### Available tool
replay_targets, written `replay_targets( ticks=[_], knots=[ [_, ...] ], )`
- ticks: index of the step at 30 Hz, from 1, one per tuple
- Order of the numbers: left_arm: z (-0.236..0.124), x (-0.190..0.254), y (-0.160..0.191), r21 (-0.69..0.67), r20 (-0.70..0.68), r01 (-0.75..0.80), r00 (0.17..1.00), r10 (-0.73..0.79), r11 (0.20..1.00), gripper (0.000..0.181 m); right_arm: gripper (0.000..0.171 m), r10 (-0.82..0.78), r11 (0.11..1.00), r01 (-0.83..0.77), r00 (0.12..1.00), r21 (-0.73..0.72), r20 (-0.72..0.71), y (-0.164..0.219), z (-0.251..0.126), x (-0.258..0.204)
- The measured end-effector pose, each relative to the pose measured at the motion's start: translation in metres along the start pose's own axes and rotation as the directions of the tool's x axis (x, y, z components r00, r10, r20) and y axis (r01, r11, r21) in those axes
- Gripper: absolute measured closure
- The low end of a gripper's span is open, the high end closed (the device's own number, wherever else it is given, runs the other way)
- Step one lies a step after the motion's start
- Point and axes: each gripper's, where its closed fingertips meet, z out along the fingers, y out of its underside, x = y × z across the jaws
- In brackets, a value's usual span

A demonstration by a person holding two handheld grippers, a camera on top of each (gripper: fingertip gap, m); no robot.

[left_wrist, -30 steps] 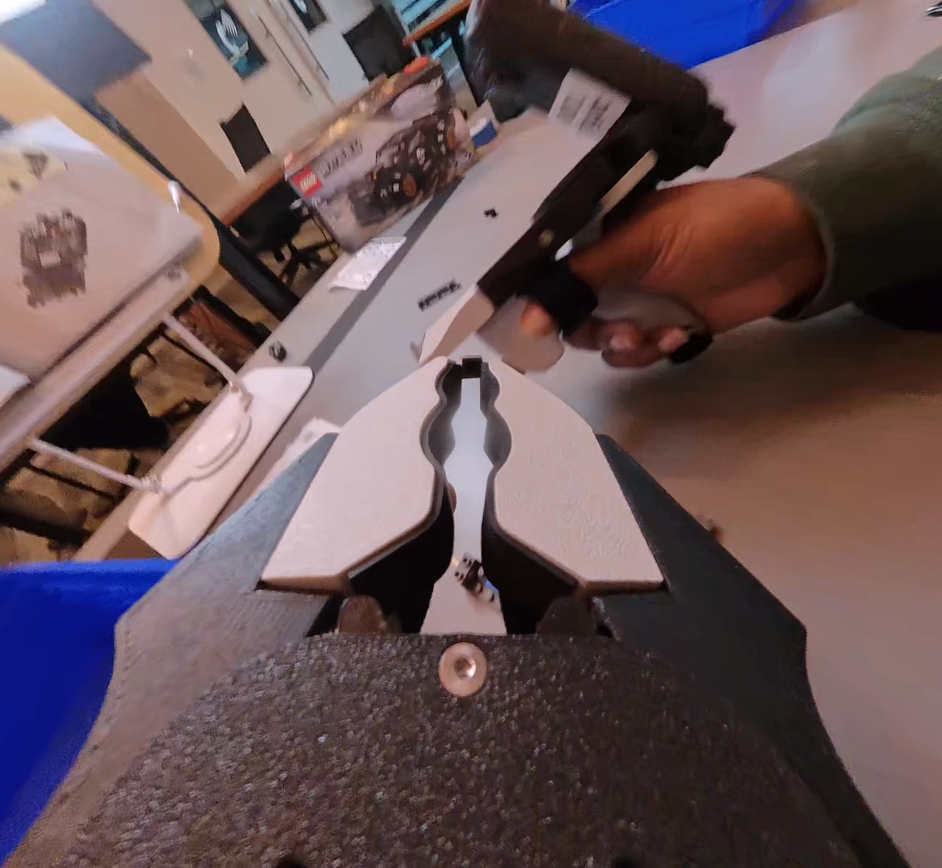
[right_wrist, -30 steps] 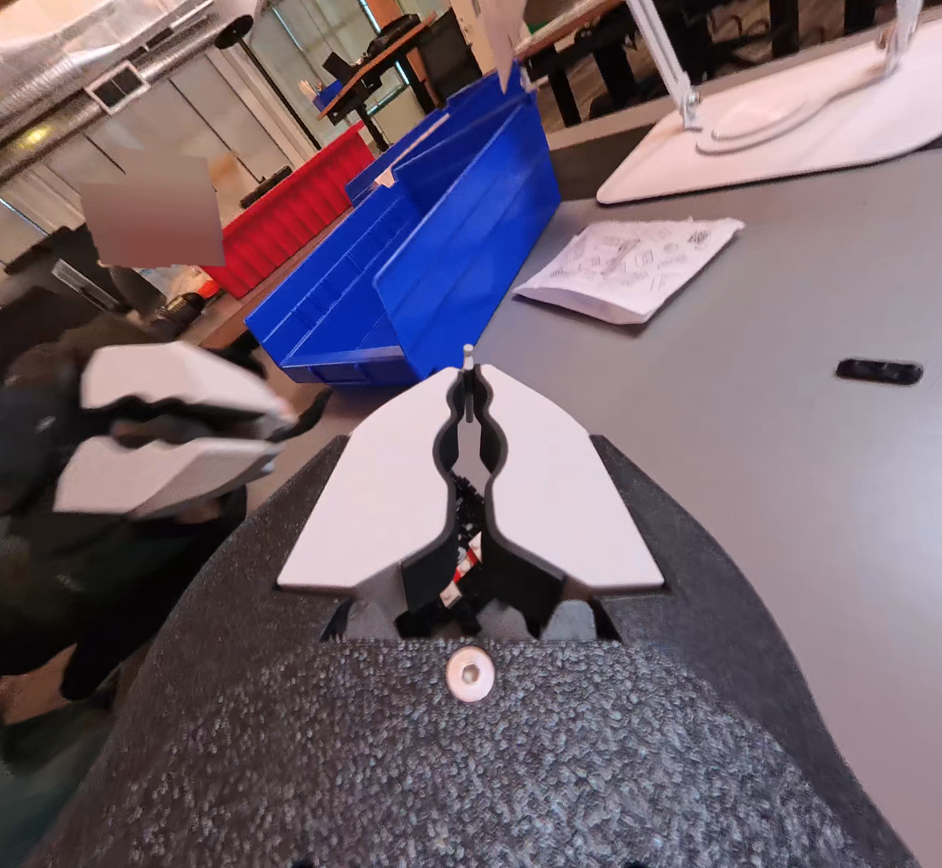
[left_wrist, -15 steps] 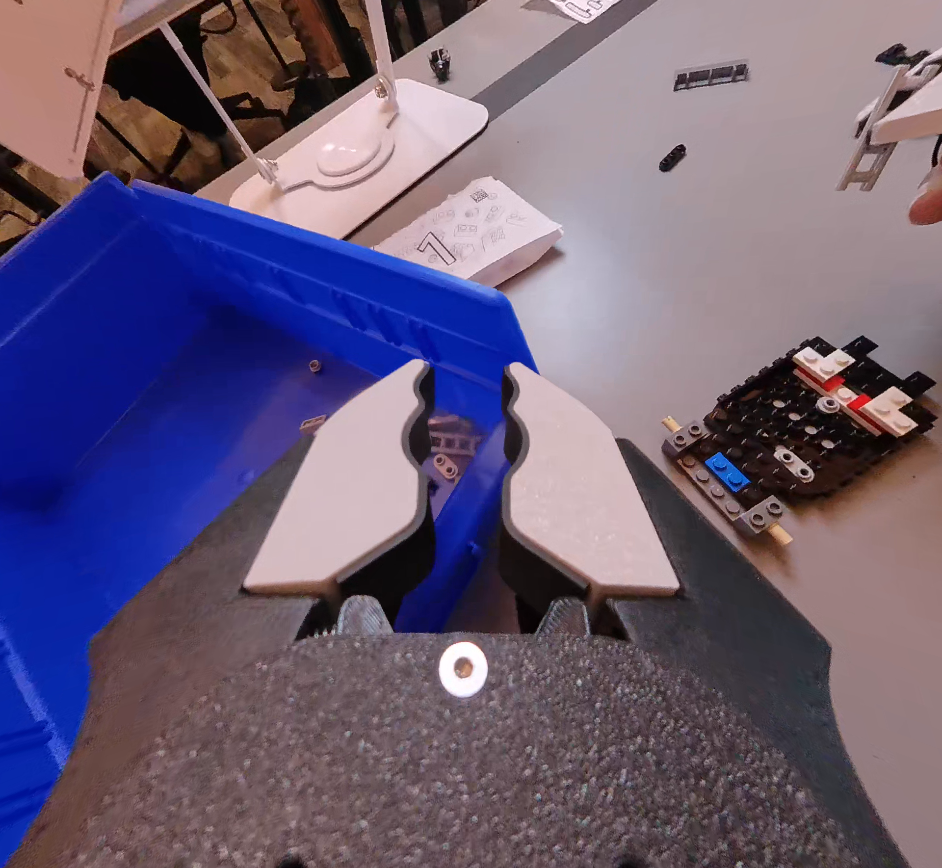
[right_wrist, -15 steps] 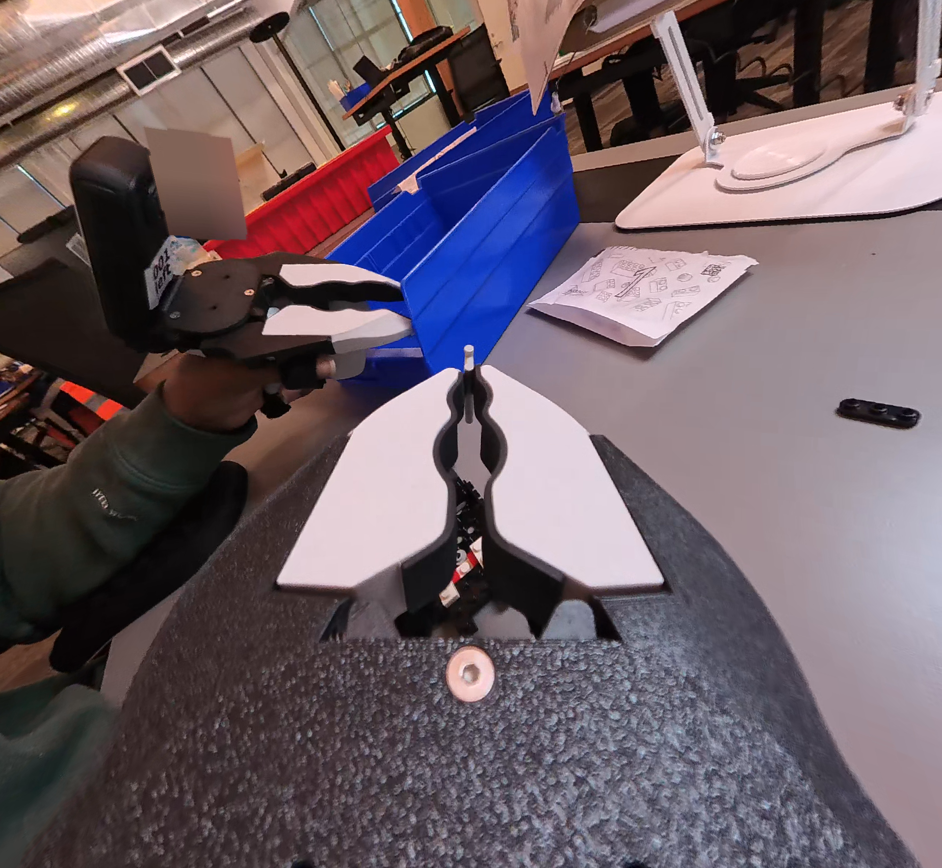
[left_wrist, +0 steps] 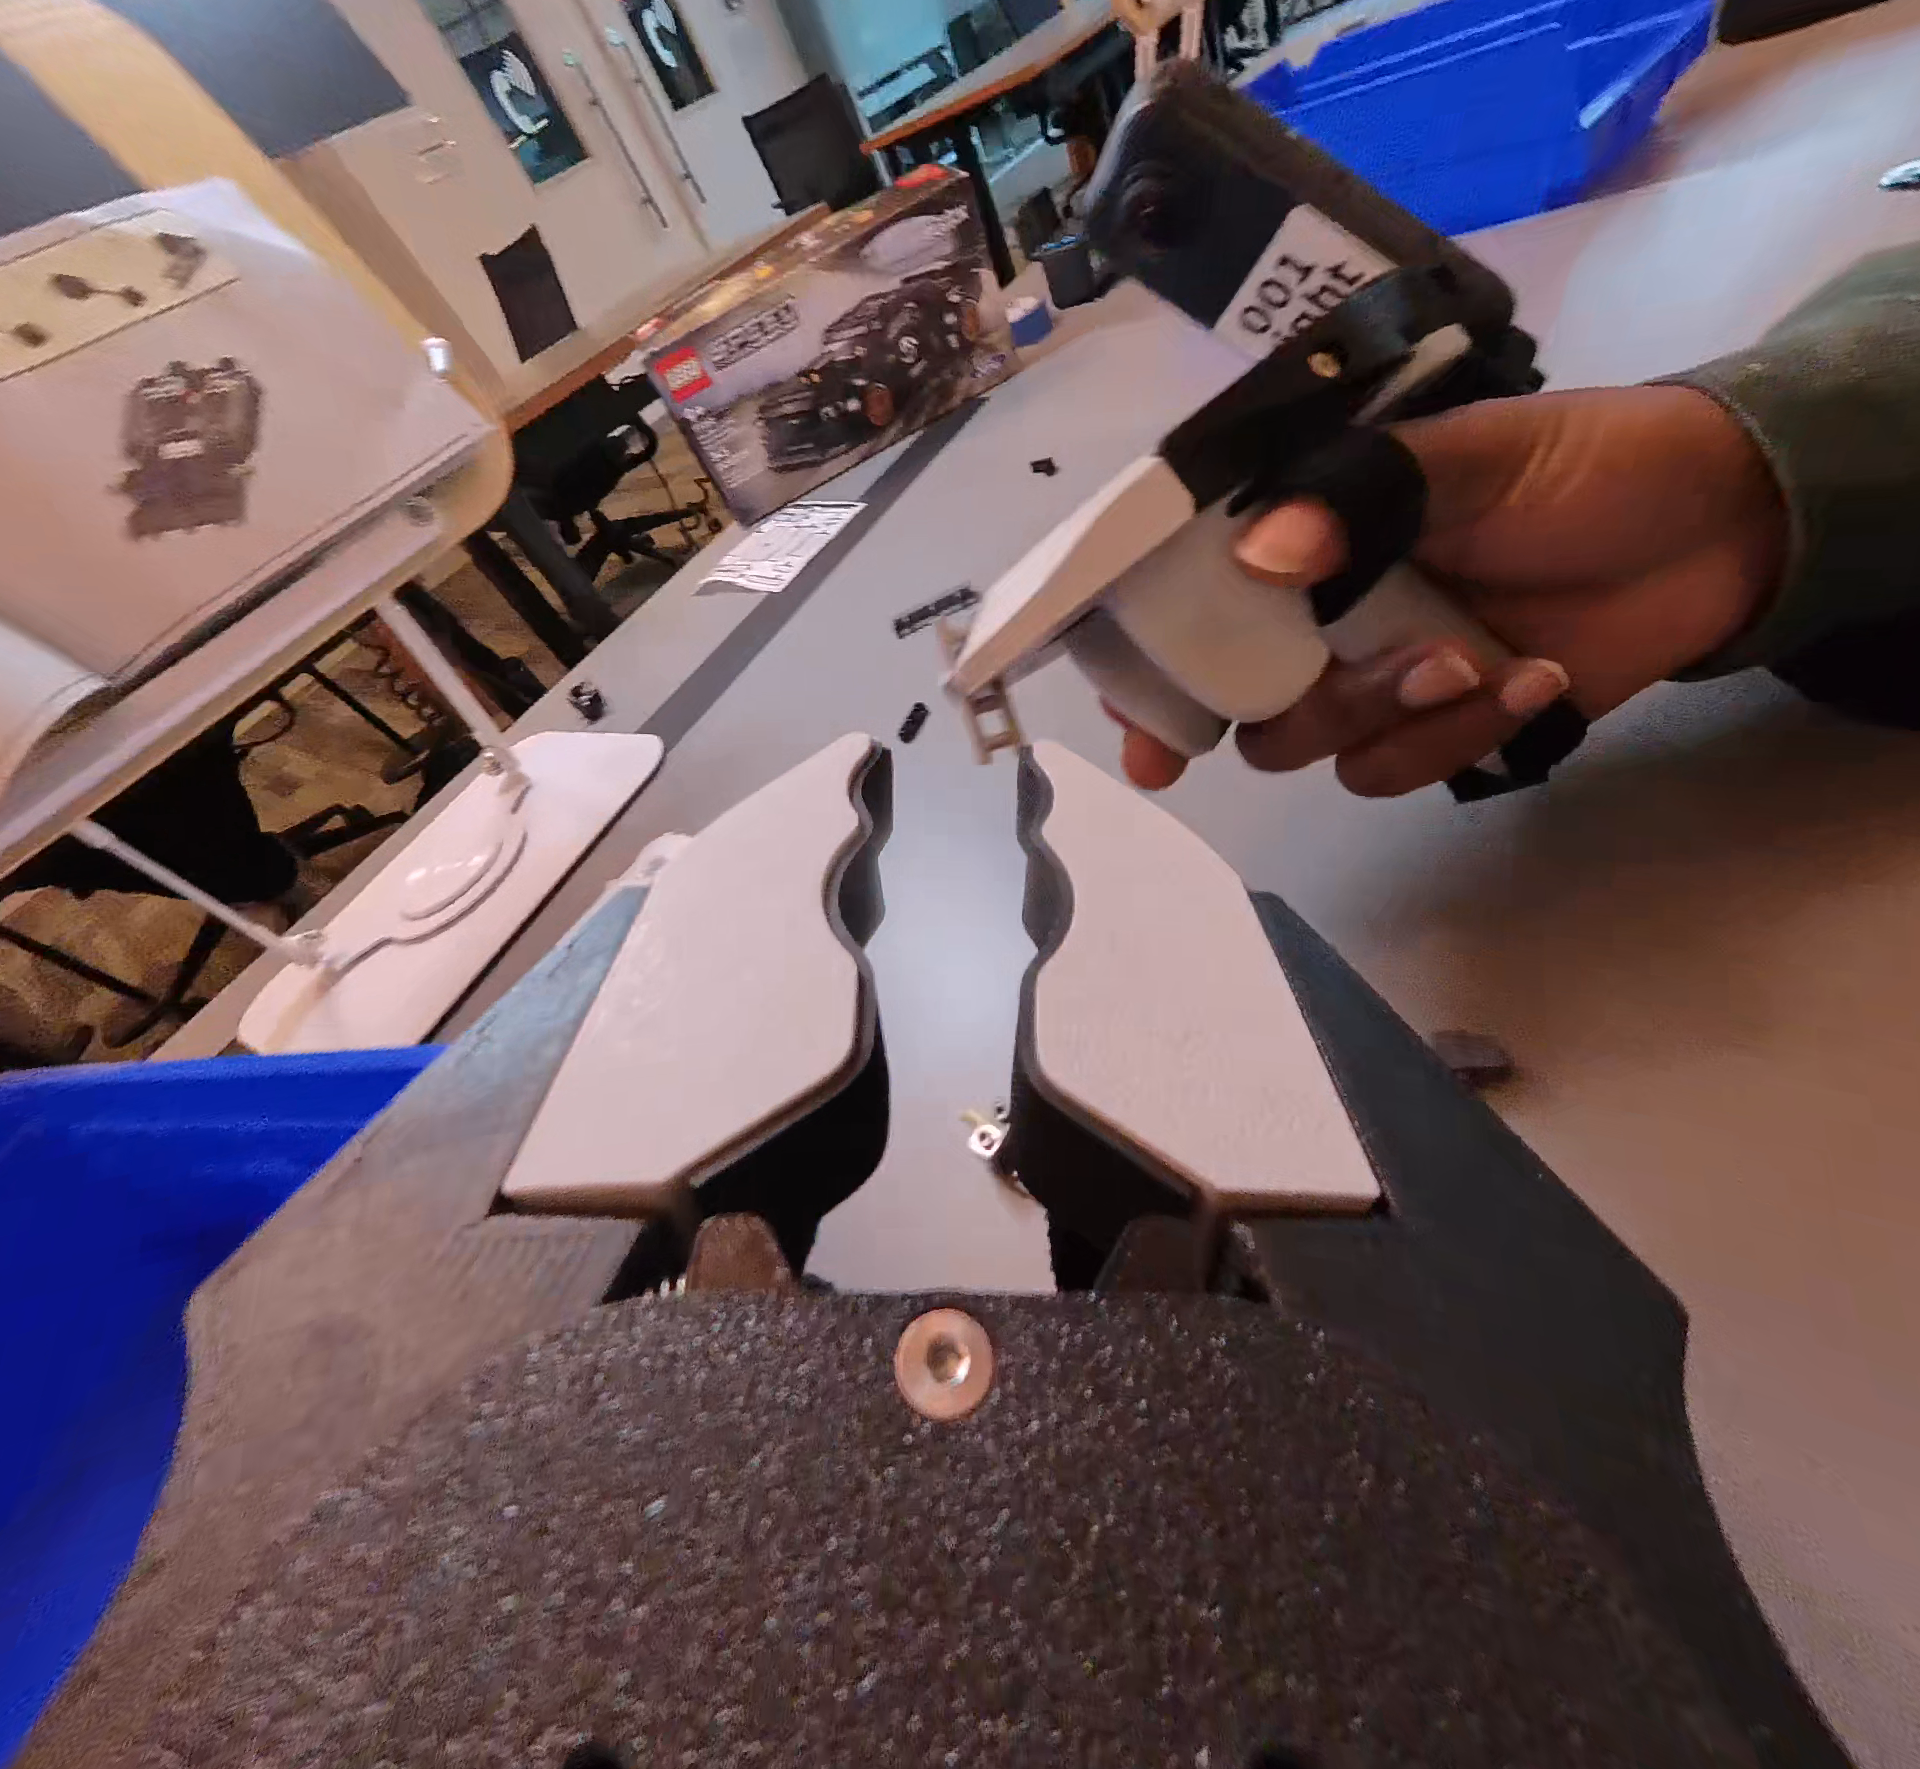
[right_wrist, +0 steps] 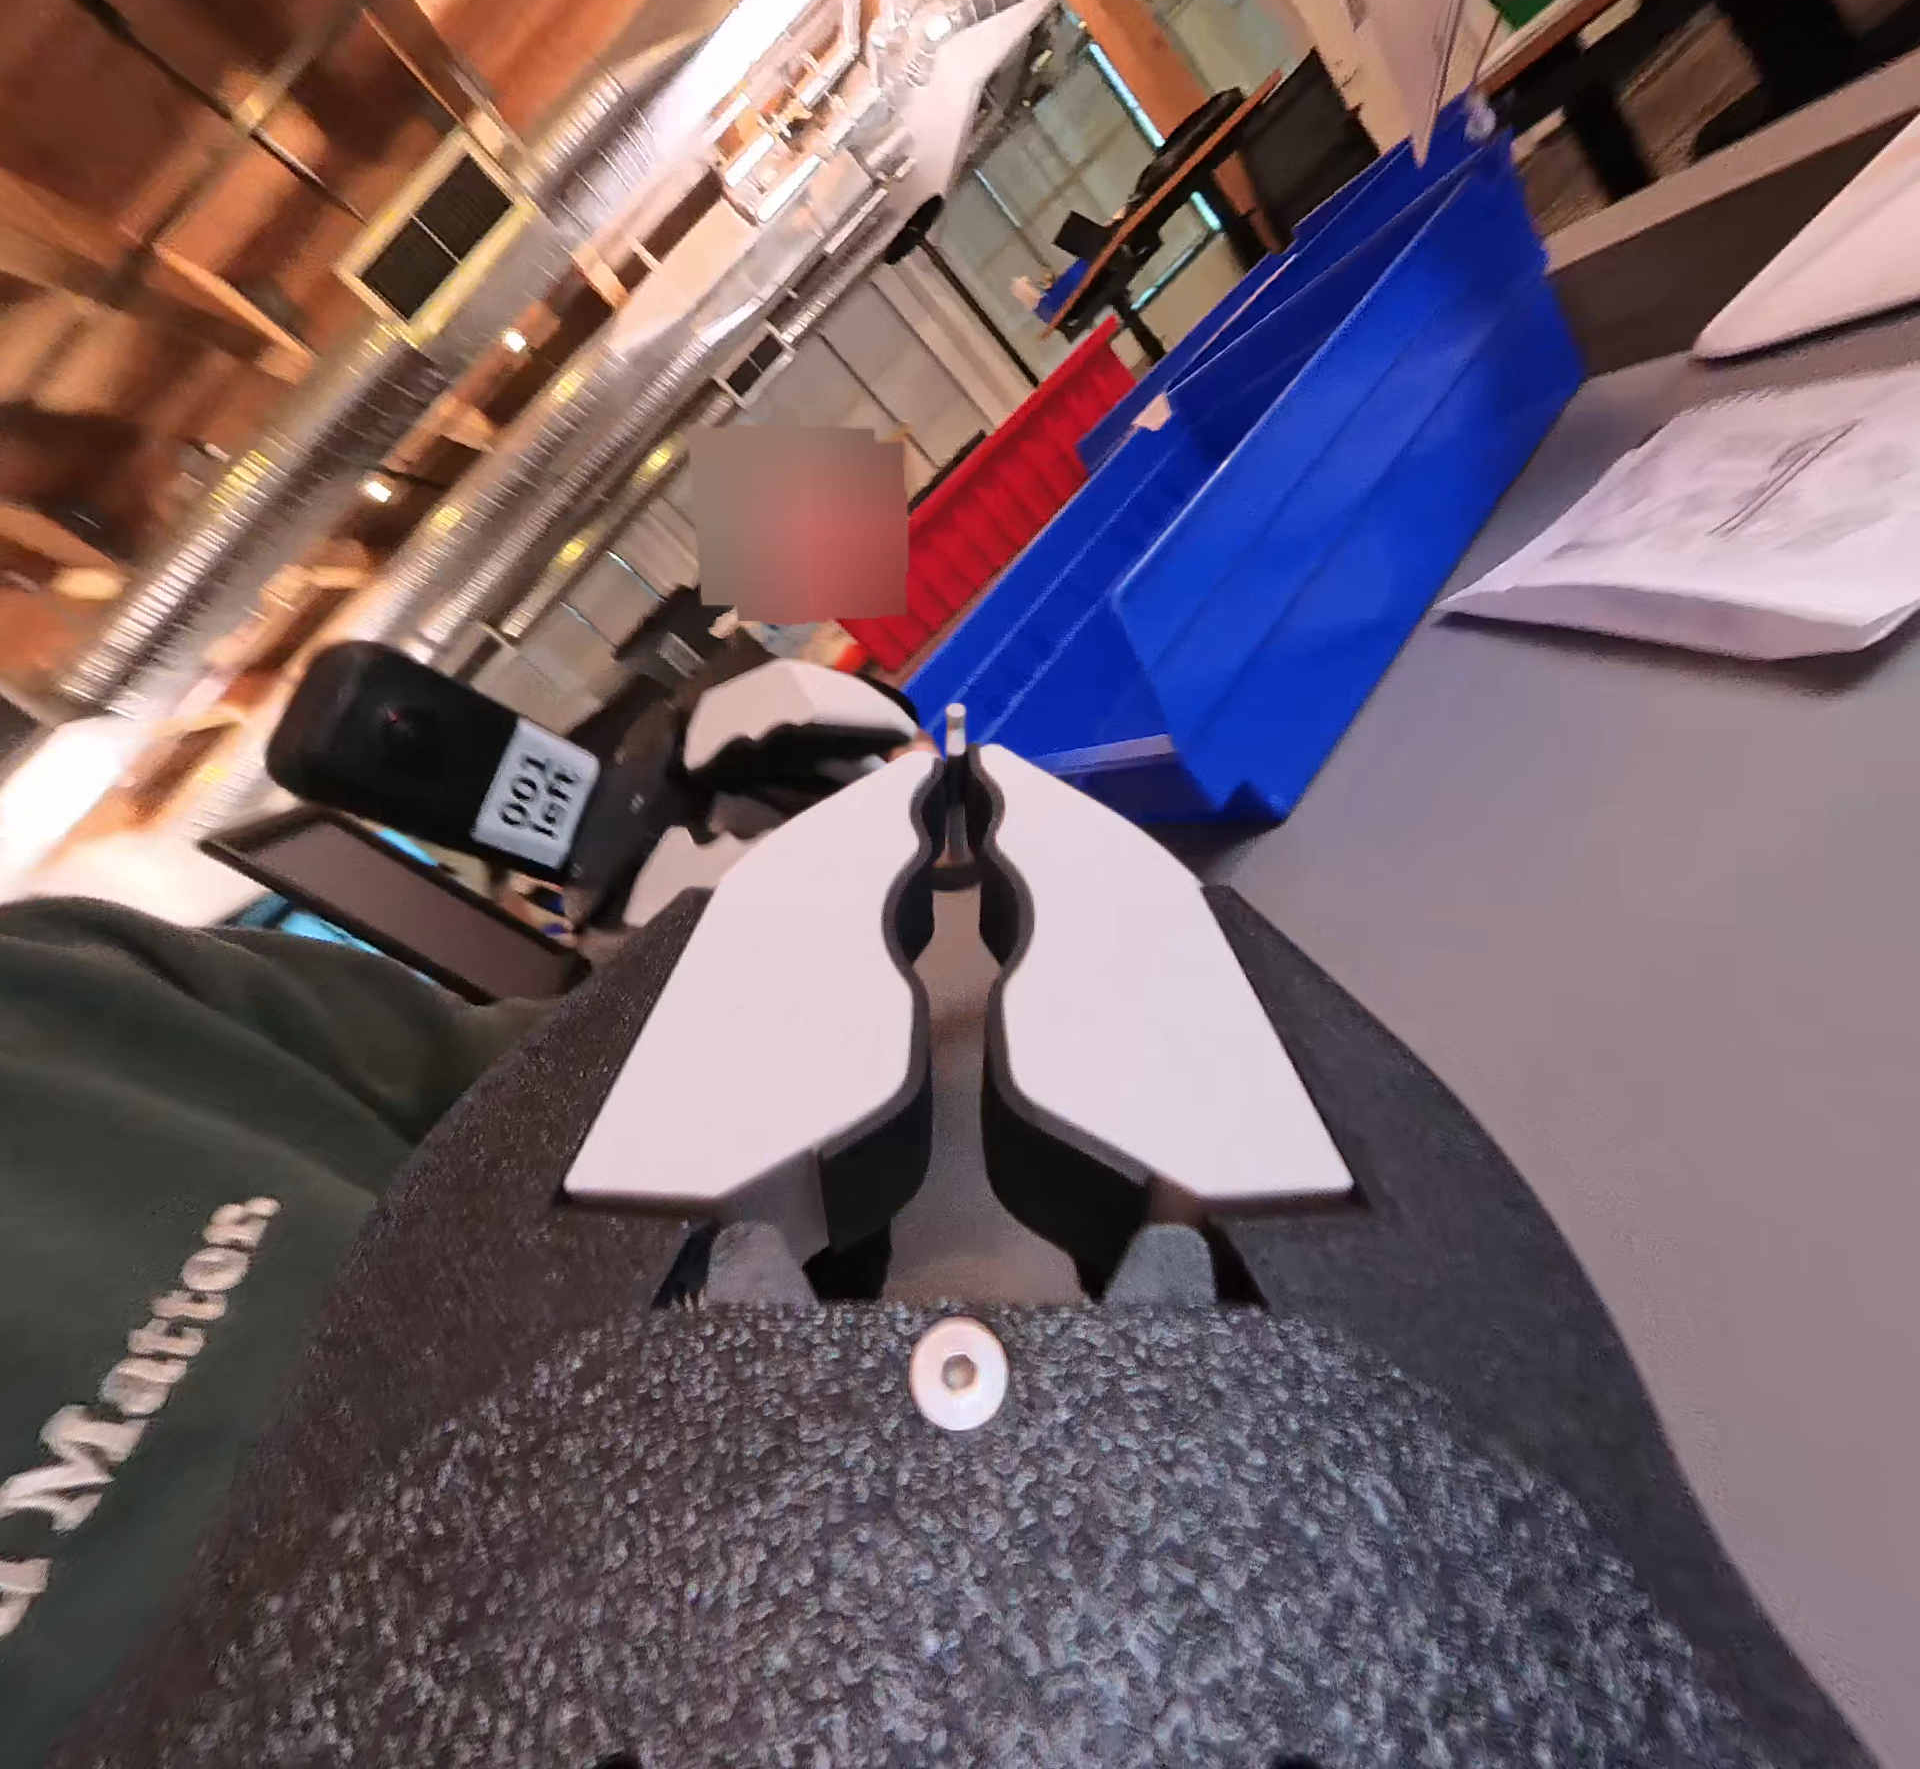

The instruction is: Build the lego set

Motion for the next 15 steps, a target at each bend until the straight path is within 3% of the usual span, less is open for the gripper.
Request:
replay_targets(
  ticks=[3, 9, 12, 15],
  knots=[
    [0.009, 0.012, 0.001, -0.015, -0.028, 0.018, 0.999, -0.018, 1.0, 0.16, 0.168, 0.113, 0.994, -0.113, 0.992, -0.003, 0.057, 0.008, 0.006, -0.005],
    [0.01, 0.007, 0.008, -0.081, 0.025, -0.042, 0.999, 0.044, 0.996, 0.168, 0.168, 0.159, 0.987, -0.159, 0.985, -0.006, 0.07, 0.011, 0.008, -0.005],
    [0.007, 0.005, 0.007, -0.087, 0.031, -0.077, 0.996, 0.08, 0.993, 0.17, 0.166, 0.126, 0.992, -0.126, 0.99, -0.014, 0.067, 0.008, 0.007, -0.007],
    [-0.005, -0.019, 0.008, -0.086, 0.099, -0.069, 0.992, 0.078, 0.994, 0.17, 0.154, -0.023, 0.999, 0.024, 1.0, -0.029, 0.019, -0.004, -0.001, -0.002]
  ],
)
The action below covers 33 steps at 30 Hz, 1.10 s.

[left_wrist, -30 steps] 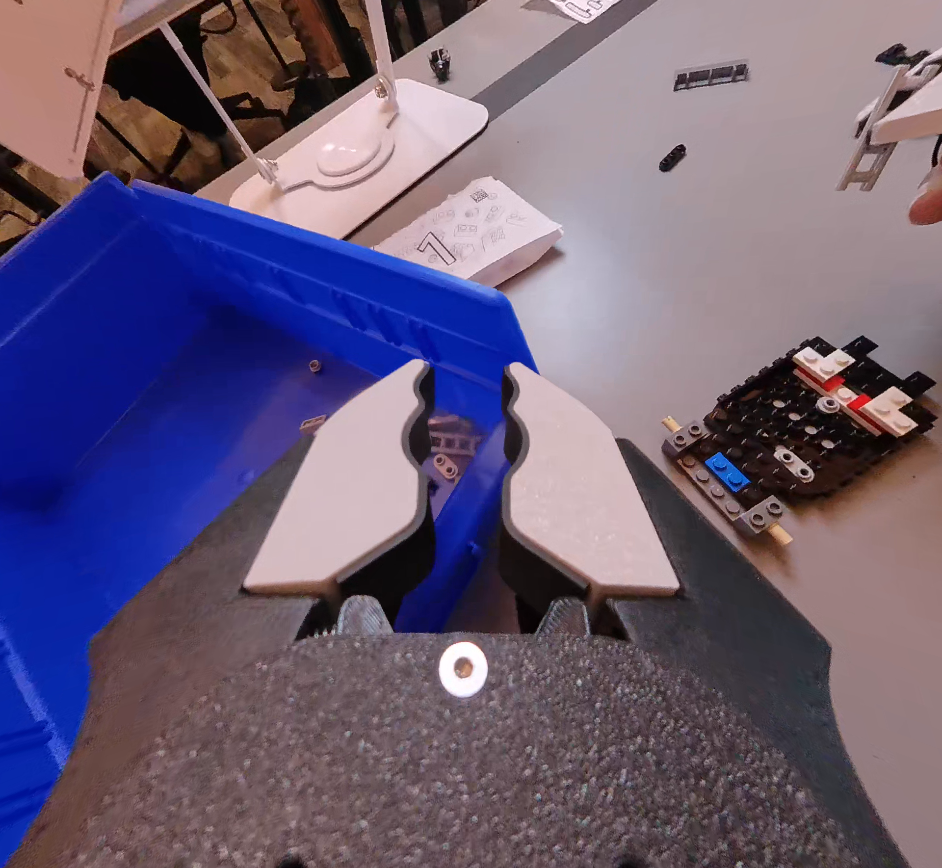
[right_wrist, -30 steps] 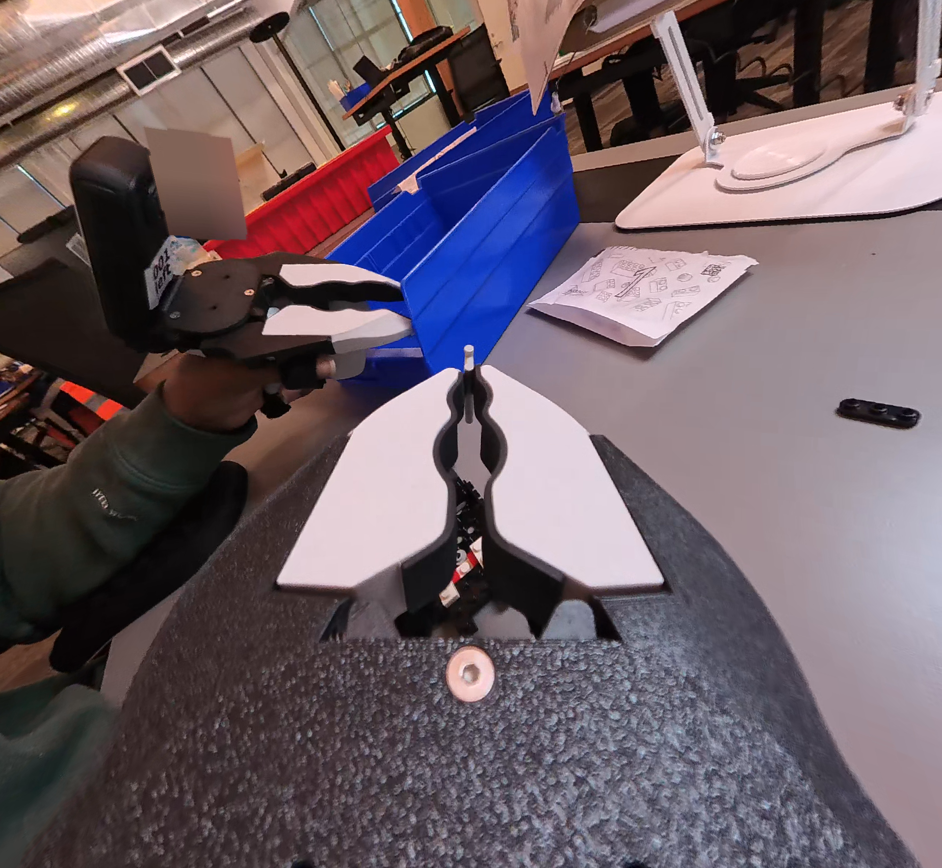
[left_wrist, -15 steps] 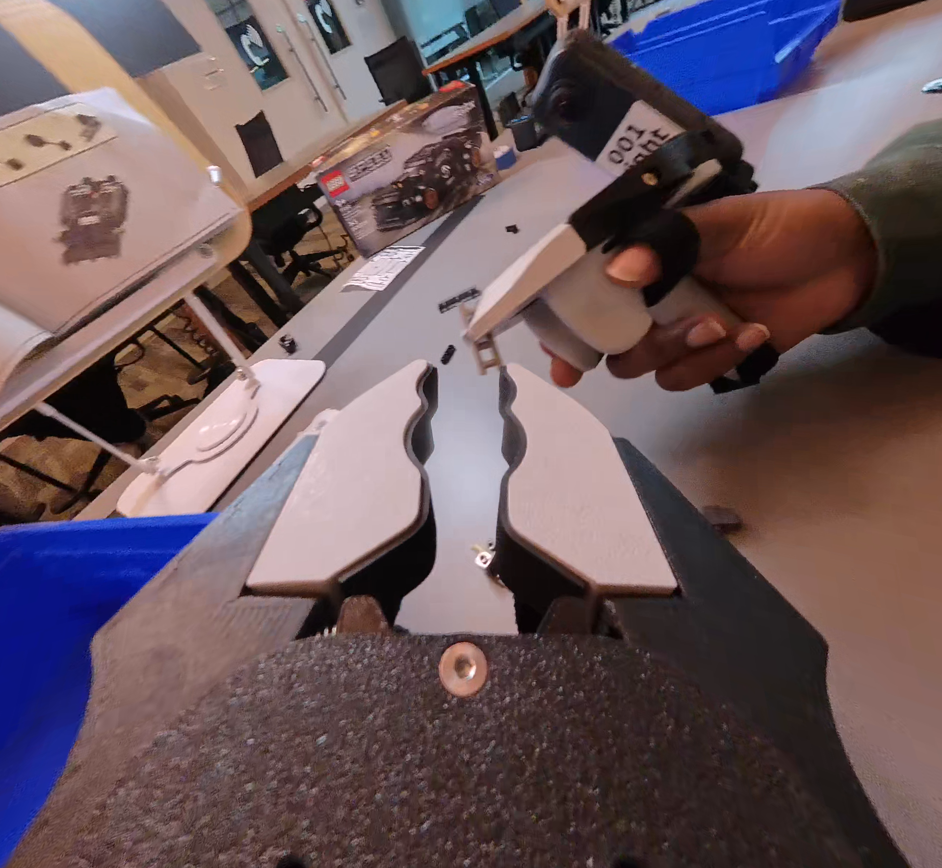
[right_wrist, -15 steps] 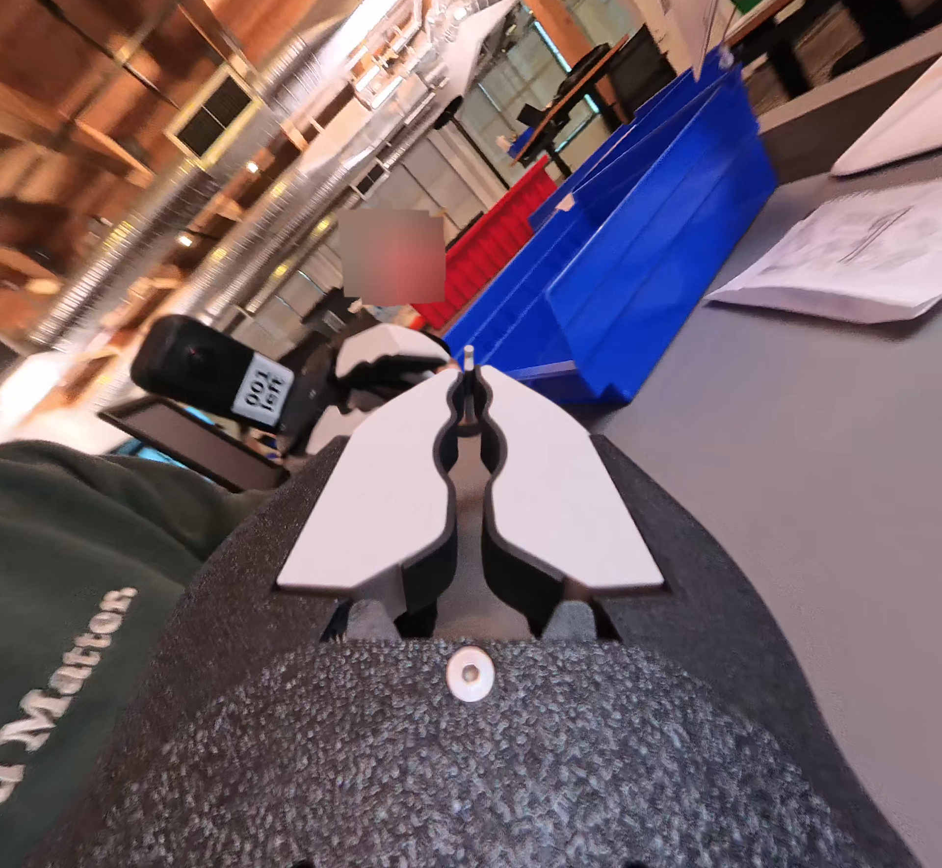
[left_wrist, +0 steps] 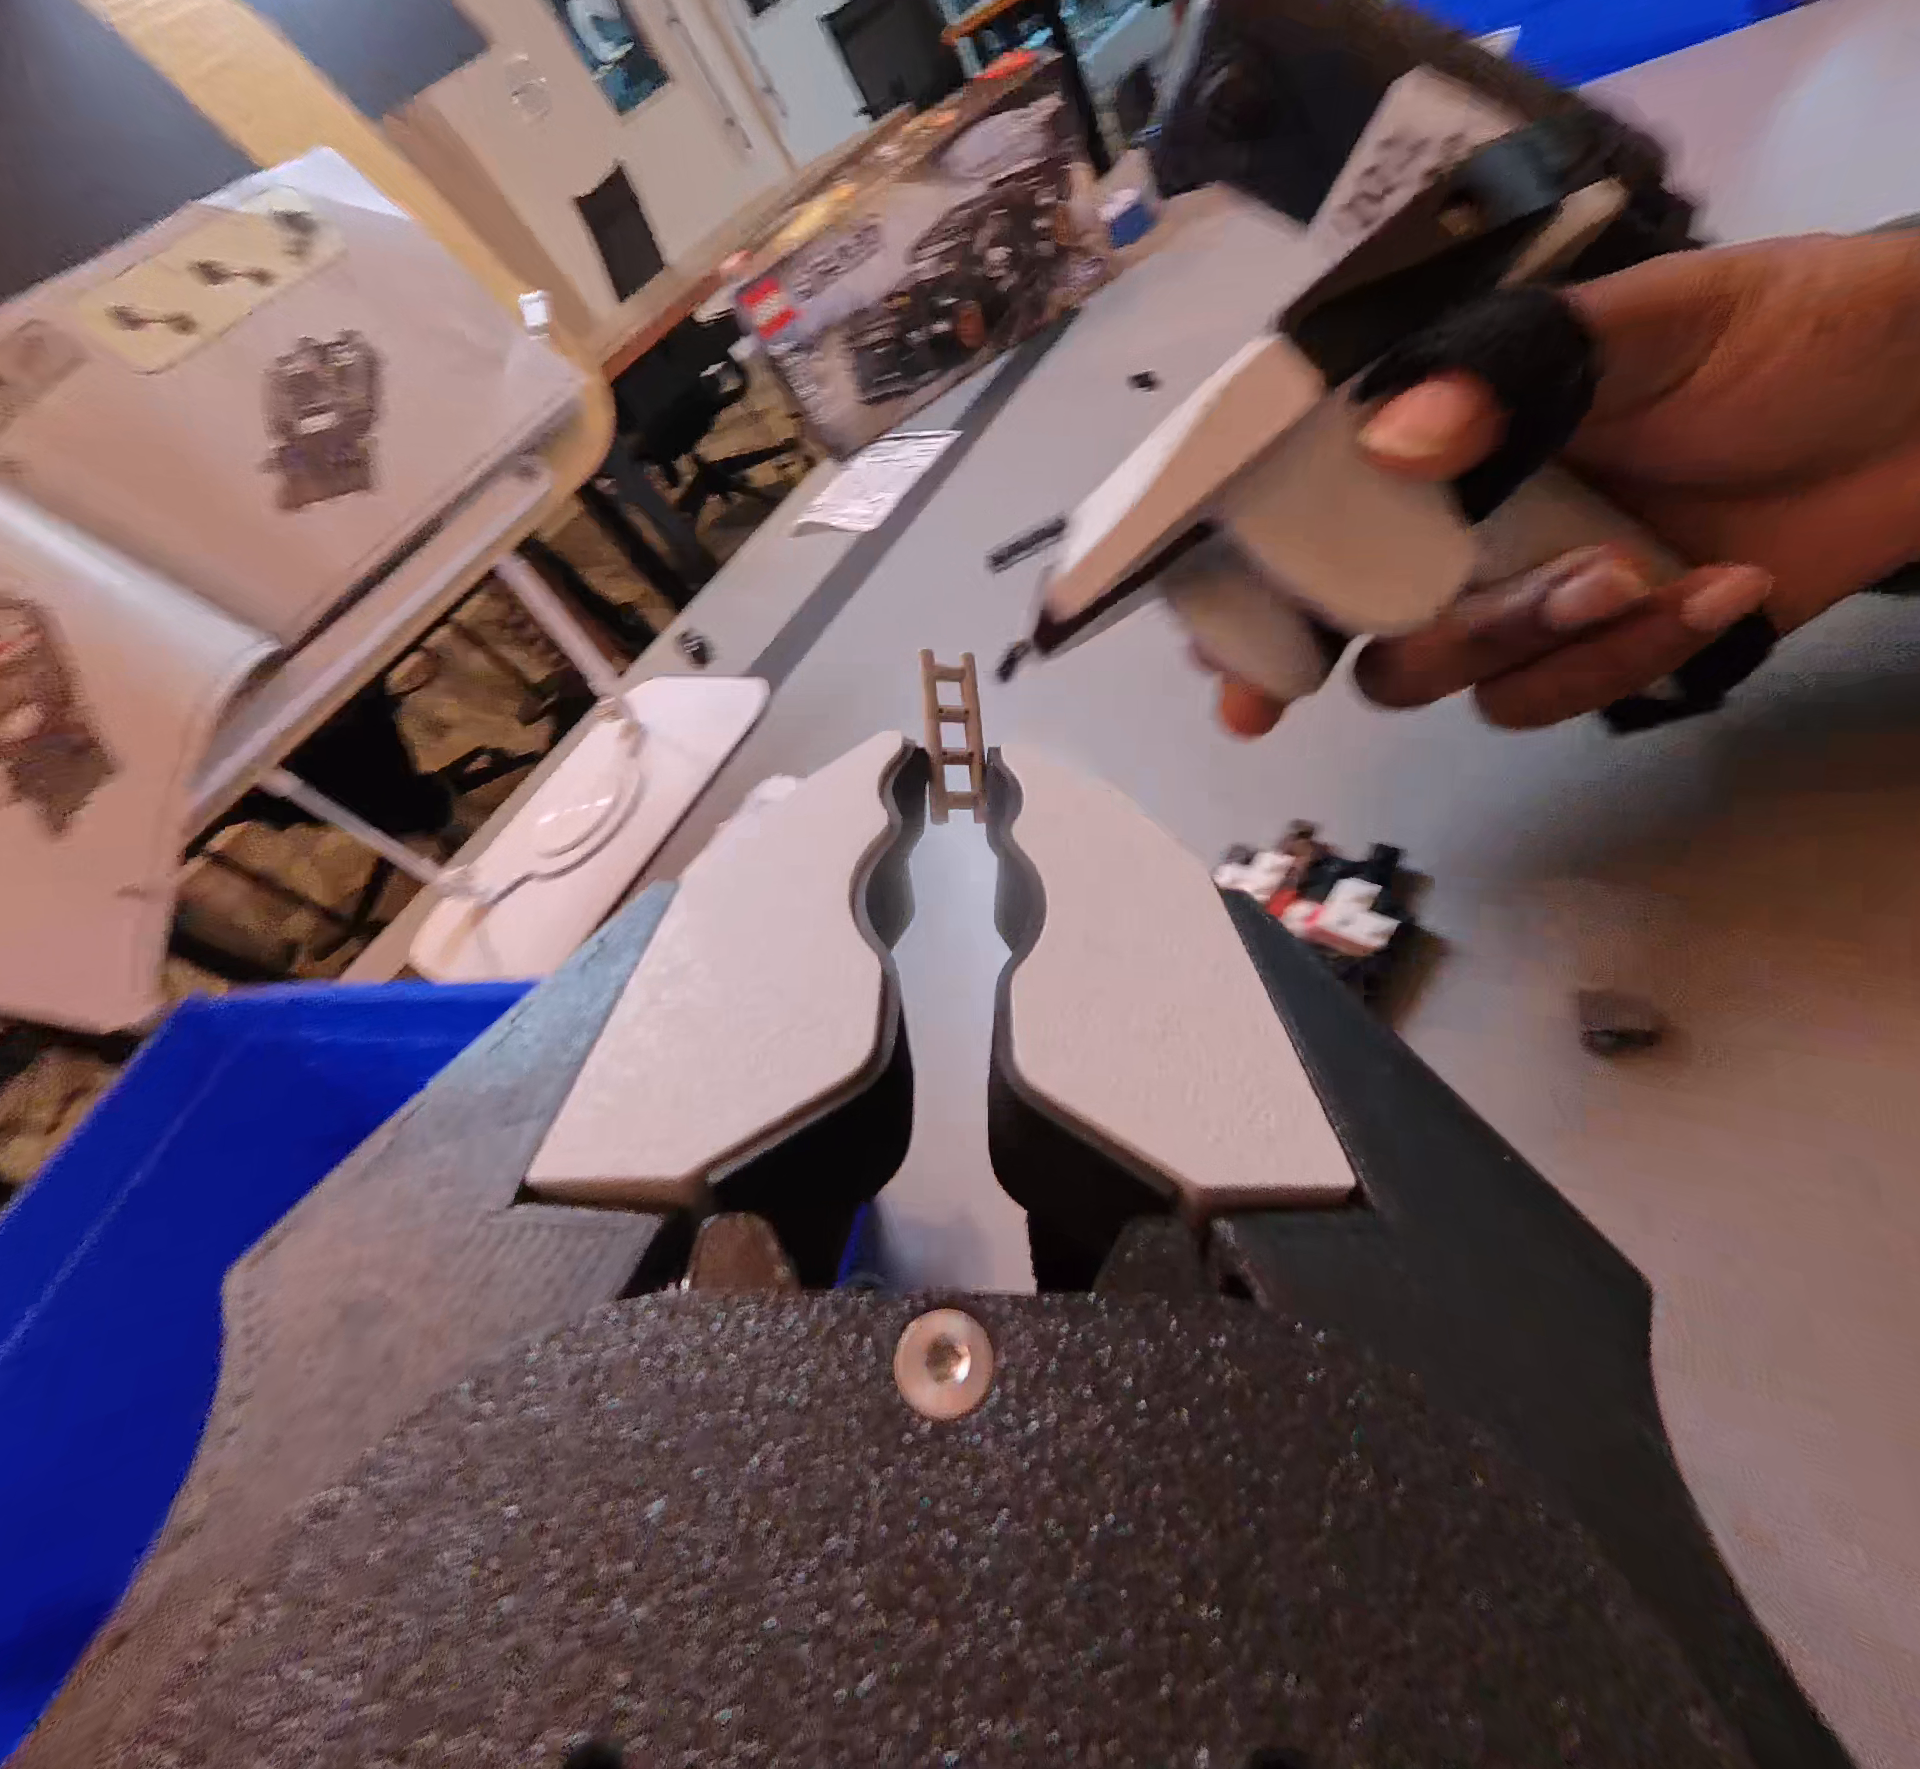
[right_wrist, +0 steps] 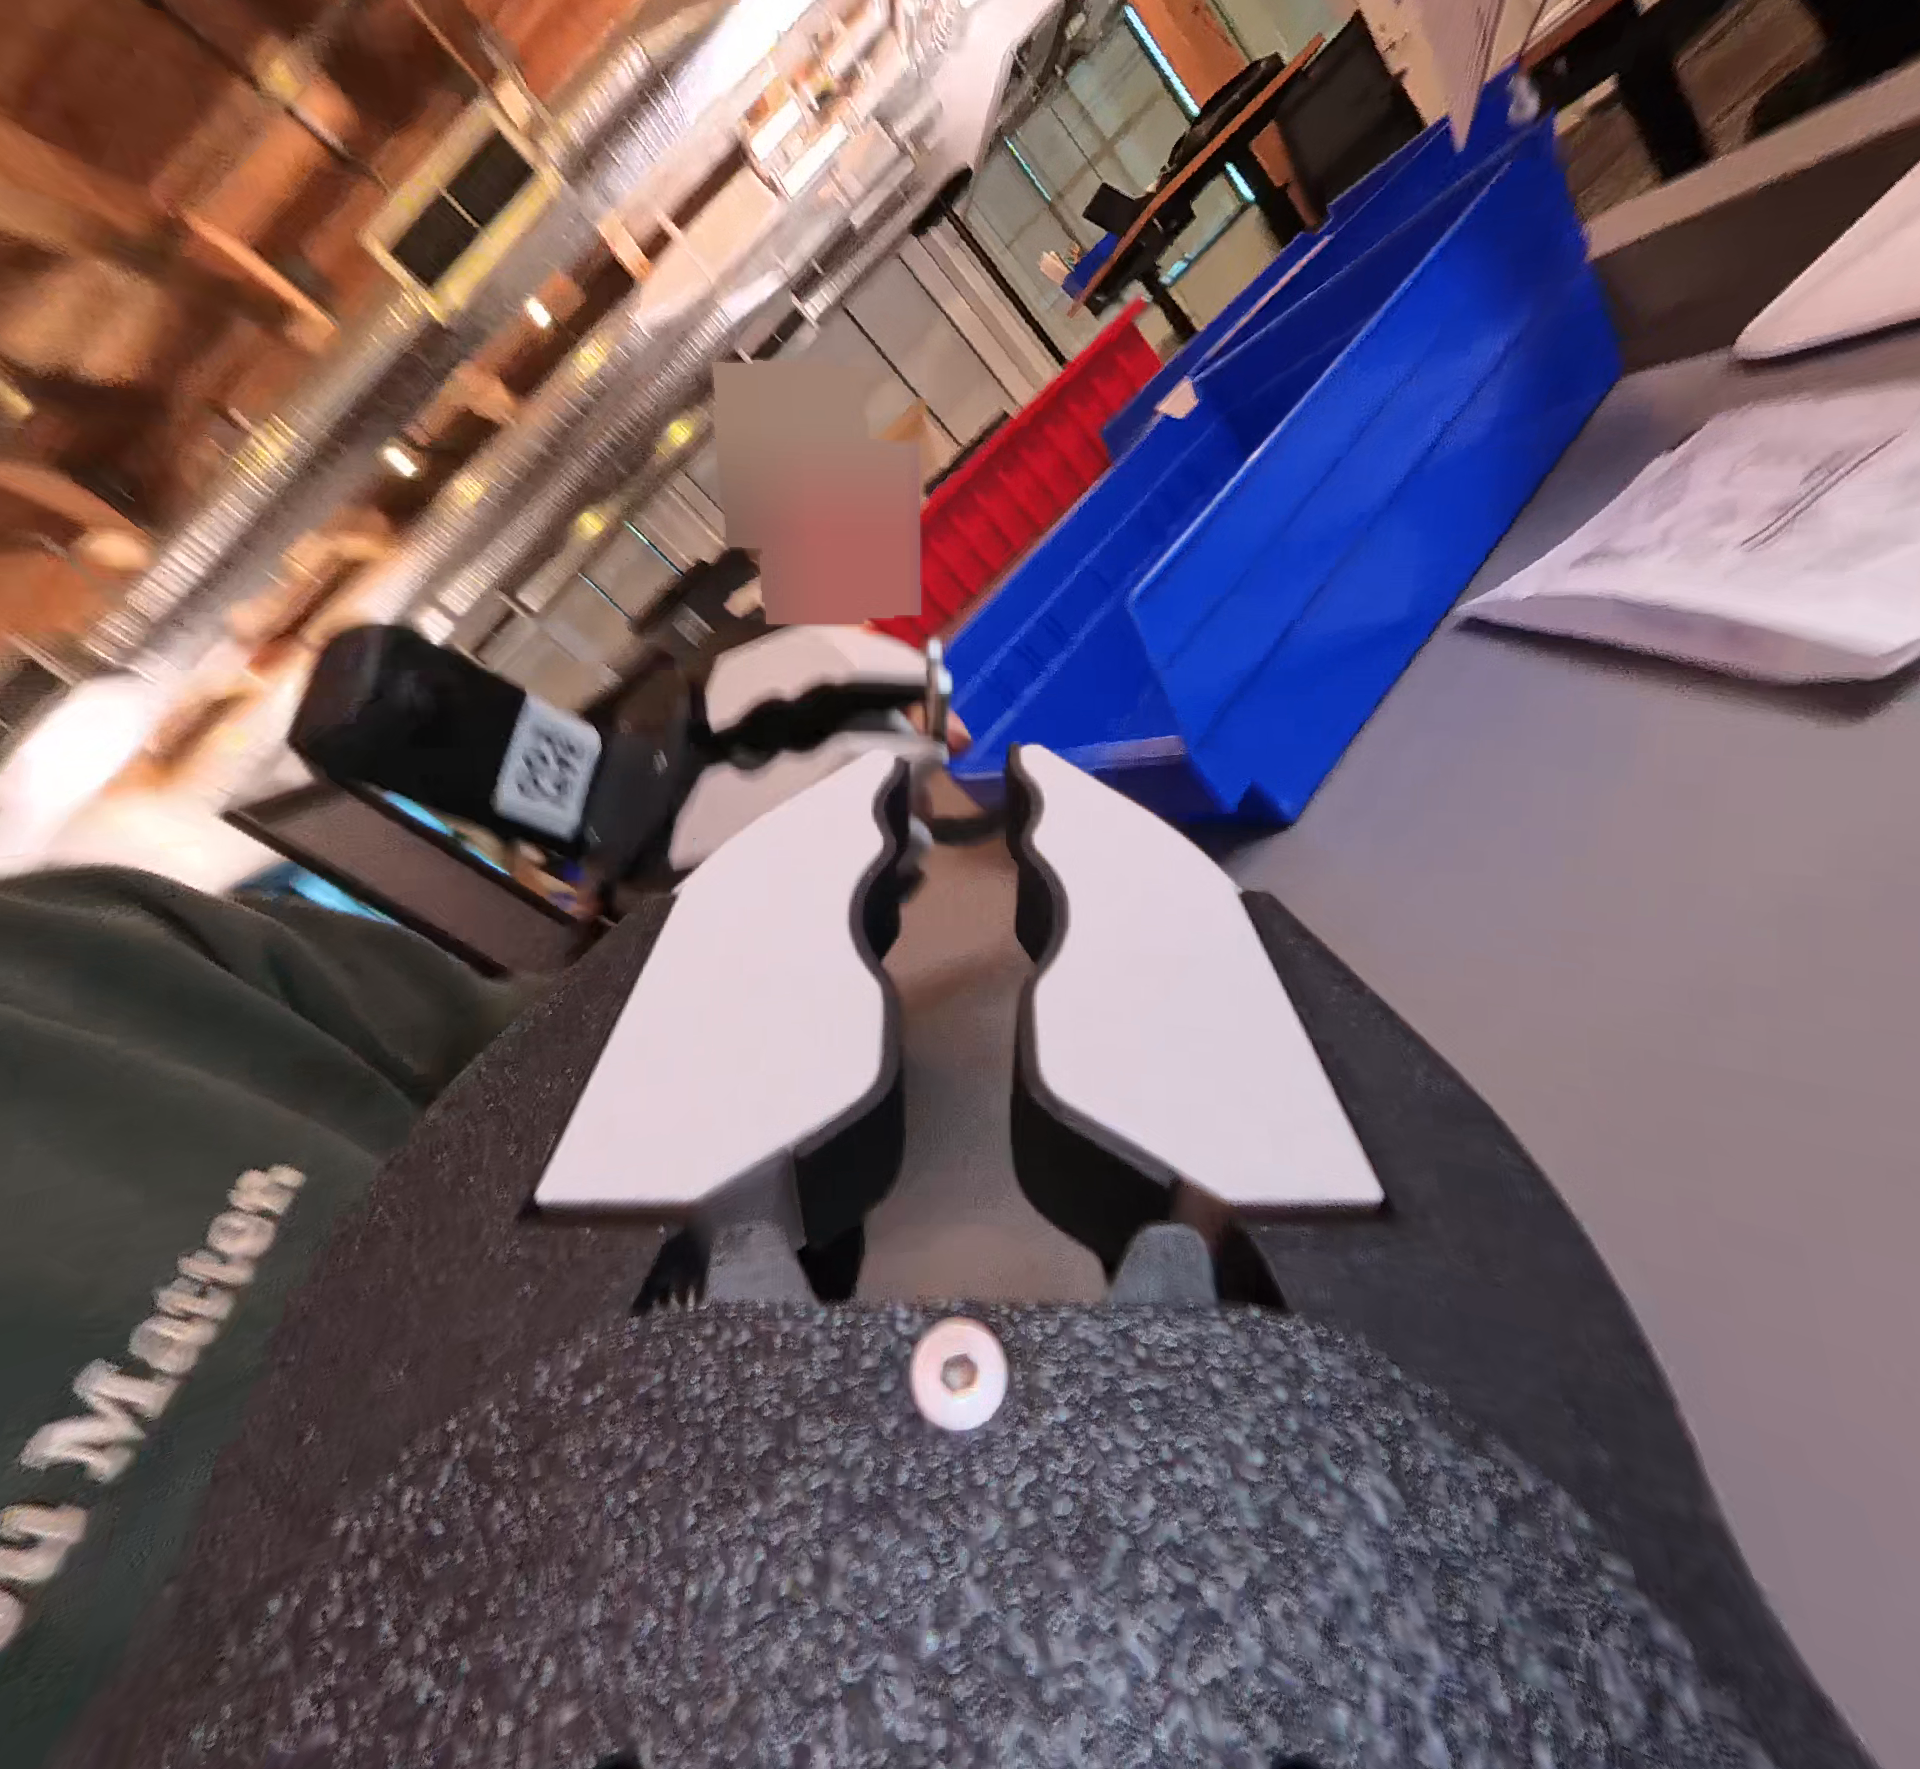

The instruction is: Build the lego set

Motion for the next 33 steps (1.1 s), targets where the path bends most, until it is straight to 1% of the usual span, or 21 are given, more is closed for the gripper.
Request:
replay_targets(
  ticks=[2, 4, 6, 7, 10, 12, 14, 15, 16, 18, 20, 21, 22, 25, 28, 31, 33],
  knots=[
    [-0.008, -0.031, 0.013, -0.049, 0.081, 0.047, 0.996, -0.043, 0.998, 0.17, 0.154, -0.197, 0.978, 0.192, 0.979, -0.085, -0.056, 0.0, -0.007, 0.004],
    [-0.015, -0.06, 0.039, -0.157, 0.159, 0.152, 0.979, -0.127, 0.976, 0.17, 0.154, -0.397, 0.904, 0.373, 0.914, -0.21, -0.083, 0.007, -0.011, 0.009],
    [-0.019, -0.074, 0.071, -0.279, 0.195, 0.252, 0.96, -0.202, 0.927, 0.17, 0.153, -0.52, 0.825, 0.478, 0.851, -0.302, -0.077, 0.017, -0.012, 0.012],
    [-0.02, -0.076, 0.082, -0.32, 0.195, 0.277, 0.955, -0.223, 0.906, 0.166, 0.153, -0.539, 0.808, 0.494, 0.839, -0.322, -0.067, 0.021, -0.011, 0.012],
    [-0.018, -0.071, 0.106, -0.41, 0.182, 0.305, 0.951, -0.251, 0.859, 0.143, 0.152, -0.54, 0.789, 0.496, 0.841, -0.364, -0.026, 0.03, -0.011, 0.012],
    [-0.018, -0.071, 0.109, -0.423, 0.18, 0.275, 0.959, -0.217, 0.863, 0.138, 0.151, -0.561, 0.759, 0.515, 0.828, -0.398, 0.0, 0.034, -0.014, 0.013],
    [-0.017, -0.072, 0.1, -0.389, 0.171, 0.227, 0.97, -0.172, 0.893, 0.139, 0.151, -0.57, 0.721, 0.533, 0.82, -0.443, 0.059, 0.042, -0.018, 0.01],
    [-0.017, -0.07, 0.091, -0.35, 0.151, 0.201, 0.976, -0.157, 0.915, 0.141, 0.15, -0.572, 0.686, 0.545, 0.814, -0.482, 0.106, 0.05, -0.022, 0.008],
    [-0.016, -0.064, 0.08, -0.305, 0.103, 0.174, 0.983, -0.149, 0.936, 0.147, 0.15, -0.571, 0.64, 0.559, 0.805, -0.527, 0.161, 0.061, -0.027, 0.006],
    [-0.014, -0.036, 0.059, -0.218, -0.065, 0.144, 0.985, -0.161, 0.965, 0.158, 0.15, -0.559, 0.514, 0.586, 0.783, -0.626, 0.274, 0.087, -0.041, 0.003],
    [-0.015, -0.002, 0.043, -0.158, -0.252, 0.145, 0.951, -0.182, 0.977, 0.164, 0.147, -0.549, 0.39, 0.6, 0.76, -0.699, 0.346, 0.11, -0.053, 0.004],
    [-0.016, 0.014, 0.038, -0.142, -0.338, 0.138, 0.924, -0.18, 0.98, 0.166, 0.147, -0.541, 0.35, 0.601, 0.756, -0.718, 0.369, 0.119, -0.056, 0.005],
    [-0.017, 0.027, 0.036, -0.136, -0.395, 0.126, 0.903, -0.17, 0.983, 0.167, 0.147, -0.532, 0.323, 0.601, 0.754, -0.731, 0.385, 0.126, -0.057, 0.004],
    [-0.015, 0.053, 0.039, -0.148, -0.475, 0.09, 0.867, -0.15, 0.985, 0.169, 0.147, -0.547, 0.235, 0.591, 0.737, -0.772, 0.397, 0.14, -0.059, 0.011],
    [-0.013, 0.071, 0.048, -0.184, -0.521, 0.054, 0.842, -0.144, 0.982, 0.17, 0.147, -0.561, 0.2, 0.577, 0.73, -0.792, 0.39, 0.148, -0.055, 0.014],
    [-0.016, 0.086, 0.054, -0.206, -0.581, 0.035, 0.8, -0.151, 0.978, 0.172, 0.15, -0.637, 0.181, 0.606, 0.672, -0.774, 0.378, 0.14, -0.05, 0.02],
    [-0.017, 0.092, 0.058, -0.216, -0.604, 0.022, 0.783, -0.151, 0.976, 0.172, 0.15, -0.655, 0.194, 0.599, 0.669, -0.777, 0.351, 0.132, -0.052, 0.024]
  ],
)
